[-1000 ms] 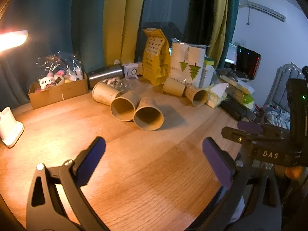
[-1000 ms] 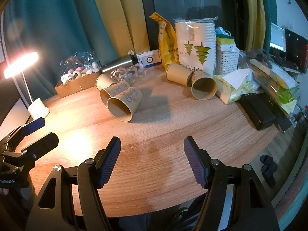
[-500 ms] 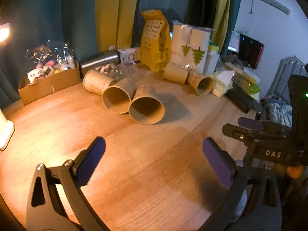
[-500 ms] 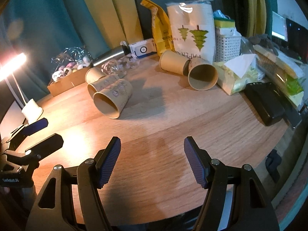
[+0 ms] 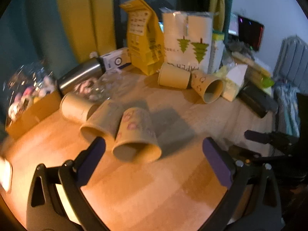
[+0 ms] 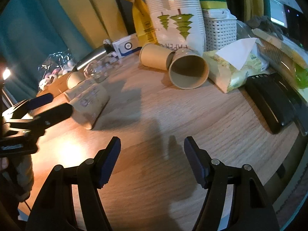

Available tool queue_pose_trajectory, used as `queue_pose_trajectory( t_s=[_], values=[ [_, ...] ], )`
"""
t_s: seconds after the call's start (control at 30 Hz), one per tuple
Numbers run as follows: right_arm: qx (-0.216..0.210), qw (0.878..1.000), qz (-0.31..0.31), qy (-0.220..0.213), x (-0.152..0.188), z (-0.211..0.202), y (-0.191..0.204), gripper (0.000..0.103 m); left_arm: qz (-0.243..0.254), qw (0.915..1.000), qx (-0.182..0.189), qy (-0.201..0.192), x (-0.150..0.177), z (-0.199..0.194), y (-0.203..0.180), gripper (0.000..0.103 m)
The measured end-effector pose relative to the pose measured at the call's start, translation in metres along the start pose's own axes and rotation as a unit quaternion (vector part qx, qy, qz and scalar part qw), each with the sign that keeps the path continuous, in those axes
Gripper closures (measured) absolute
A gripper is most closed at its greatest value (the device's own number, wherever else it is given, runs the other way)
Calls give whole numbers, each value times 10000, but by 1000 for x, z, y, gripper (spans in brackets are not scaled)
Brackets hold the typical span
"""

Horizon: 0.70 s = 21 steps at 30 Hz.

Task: Flip cup upside down
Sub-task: 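Move the left gripper to the pink-printed tan cup lying on its side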

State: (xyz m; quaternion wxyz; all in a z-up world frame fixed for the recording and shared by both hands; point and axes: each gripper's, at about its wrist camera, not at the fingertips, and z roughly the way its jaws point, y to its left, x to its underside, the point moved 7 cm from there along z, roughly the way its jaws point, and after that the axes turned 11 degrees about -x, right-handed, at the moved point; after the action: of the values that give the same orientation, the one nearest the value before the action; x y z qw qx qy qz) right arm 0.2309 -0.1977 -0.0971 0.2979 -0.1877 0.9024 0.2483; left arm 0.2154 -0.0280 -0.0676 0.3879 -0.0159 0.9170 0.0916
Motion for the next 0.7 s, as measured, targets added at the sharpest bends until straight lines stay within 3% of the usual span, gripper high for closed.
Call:
queue_pose_trajectory(
  t_s=[0.1, 0.33, 0.7],
  values=[
    [-24, 10000, 69, -25, -5, 3, -9, 32, 245, 9996, 1, 123, -8, 20, -9, 2],
    [-114, 9997, 176, -100, -11, 9, -23, 32, 314, 9978, 101, 571, -15, 55, -18, 2],
    [-296, 9992, 238, -83, -13, 20, -30, 32, 130, 9919, -6, 1267, -3, 86, -14, 2]
  ],
)
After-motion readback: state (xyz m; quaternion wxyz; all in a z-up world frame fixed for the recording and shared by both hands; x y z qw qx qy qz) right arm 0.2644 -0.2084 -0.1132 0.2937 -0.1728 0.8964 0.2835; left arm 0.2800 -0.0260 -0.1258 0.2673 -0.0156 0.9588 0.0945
